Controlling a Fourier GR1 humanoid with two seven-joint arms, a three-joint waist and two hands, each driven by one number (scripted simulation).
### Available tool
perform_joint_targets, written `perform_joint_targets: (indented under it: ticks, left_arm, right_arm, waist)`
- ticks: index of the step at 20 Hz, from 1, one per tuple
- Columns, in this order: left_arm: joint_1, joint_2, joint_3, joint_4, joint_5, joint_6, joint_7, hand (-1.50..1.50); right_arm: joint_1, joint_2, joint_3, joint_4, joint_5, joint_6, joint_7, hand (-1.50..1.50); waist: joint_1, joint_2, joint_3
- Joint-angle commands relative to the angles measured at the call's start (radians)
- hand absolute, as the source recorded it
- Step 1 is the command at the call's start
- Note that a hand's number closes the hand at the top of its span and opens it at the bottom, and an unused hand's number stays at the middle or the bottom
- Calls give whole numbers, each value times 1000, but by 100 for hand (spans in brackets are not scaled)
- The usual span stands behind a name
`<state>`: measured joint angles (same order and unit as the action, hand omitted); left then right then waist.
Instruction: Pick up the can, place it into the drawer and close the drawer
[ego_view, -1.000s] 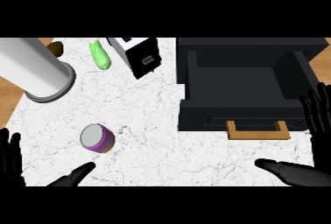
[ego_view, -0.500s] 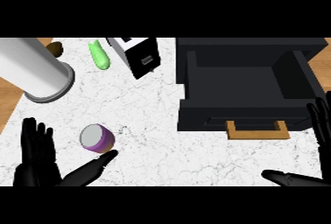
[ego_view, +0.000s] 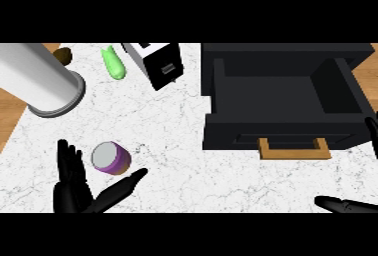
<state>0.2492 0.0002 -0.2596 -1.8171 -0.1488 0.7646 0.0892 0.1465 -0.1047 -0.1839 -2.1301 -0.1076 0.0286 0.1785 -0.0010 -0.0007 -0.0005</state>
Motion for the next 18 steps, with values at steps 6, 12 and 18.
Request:
perform_joint_targets:
  ticks: [6,12,18]
  left_arm:
    - [-26,0,61,198,180,31,-202,-150]
    - [8,0,82,352,350,-4,-425,-150]
    - [-124,7,202,523,398,-94,-448,-150]
  right_arm:
    - [42,2,-47,-18,-12,44,-13,-150]
    - [68,7,-68,-83,-41,55,28,-150]
    - [78,-3,-118,-100,-84,90,55,-150]
  waist:
    - [0,0,0]
    - [-1,0,0]
    - [-3,0,0]
